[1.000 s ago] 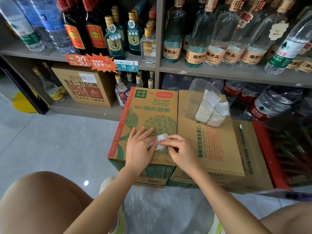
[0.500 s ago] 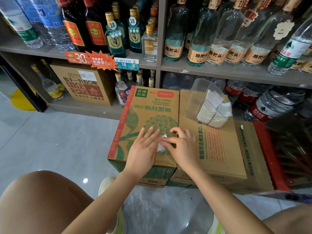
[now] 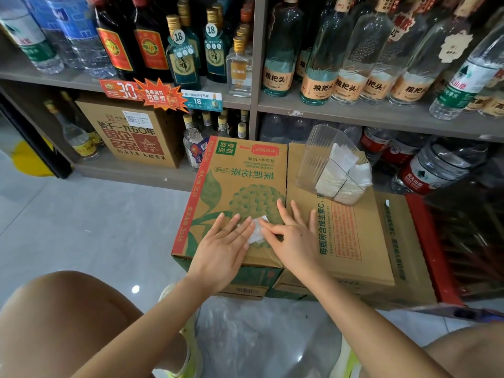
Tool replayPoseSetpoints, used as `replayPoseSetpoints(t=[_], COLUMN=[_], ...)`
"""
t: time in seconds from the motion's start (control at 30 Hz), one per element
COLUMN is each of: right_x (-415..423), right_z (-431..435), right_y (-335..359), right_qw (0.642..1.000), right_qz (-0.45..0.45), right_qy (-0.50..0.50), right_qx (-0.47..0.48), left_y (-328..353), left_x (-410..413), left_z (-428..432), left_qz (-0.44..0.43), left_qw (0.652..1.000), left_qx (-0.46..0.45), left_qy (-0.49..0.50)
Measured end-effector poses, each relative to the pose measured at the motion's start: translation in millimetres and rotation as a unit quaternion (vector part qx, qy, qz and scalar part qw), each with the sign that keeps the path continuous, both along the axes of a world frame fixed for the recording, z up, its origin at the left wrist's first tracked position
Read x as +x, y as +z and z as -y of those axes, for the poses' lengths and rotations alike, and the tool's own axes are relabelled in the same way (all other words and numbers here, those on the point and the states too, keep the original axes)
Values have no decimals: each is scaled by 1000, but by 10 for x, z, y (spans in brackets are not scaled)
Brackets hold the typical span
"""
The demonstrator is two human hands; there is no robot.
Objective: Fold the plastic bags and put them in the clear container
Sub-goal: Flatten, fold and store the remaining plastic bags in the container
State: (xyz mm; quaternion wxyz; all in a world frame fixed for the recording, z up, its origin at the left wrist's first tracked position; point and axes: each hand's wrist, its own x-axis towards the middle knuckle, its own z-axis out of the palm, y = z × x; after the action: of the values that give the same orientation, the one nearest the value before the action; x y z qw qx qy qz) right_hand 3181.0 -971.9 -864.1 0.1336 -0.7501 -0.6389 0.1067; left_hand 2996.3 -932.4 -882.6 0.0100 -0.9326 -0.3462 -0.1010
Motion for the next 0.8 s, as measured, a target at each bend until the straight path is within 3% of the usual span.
replayPoseSetpoints(t=[0.17,0.23,0.3,0.47,0.67,0.8], right_x=[17,26,11,-150,-144,94], right_z=[17,27,12,-51,21,176], right_y=[2,-13,8,108,217,465], right_qw=[999,991,980,987,963,914], right_qz=[-35,-110,-127,-76,-211,-349], right_qy=[7,-45,-104,-142,-146,-165], right_qx=[8,67,110,8,86,124], left_y=[-5,1,7,27,117,353], left_x=[-15,15,49,59,112,351], left_z=[39,79,129,180,174,94], left_qz=[-45,-43,-37,-21,95,183], left_qw=[998,997,996,995,985,974], left_qx=[-25,-36,-49,-61,-134,-134], left_qy=[23,44,65,75,51,13])
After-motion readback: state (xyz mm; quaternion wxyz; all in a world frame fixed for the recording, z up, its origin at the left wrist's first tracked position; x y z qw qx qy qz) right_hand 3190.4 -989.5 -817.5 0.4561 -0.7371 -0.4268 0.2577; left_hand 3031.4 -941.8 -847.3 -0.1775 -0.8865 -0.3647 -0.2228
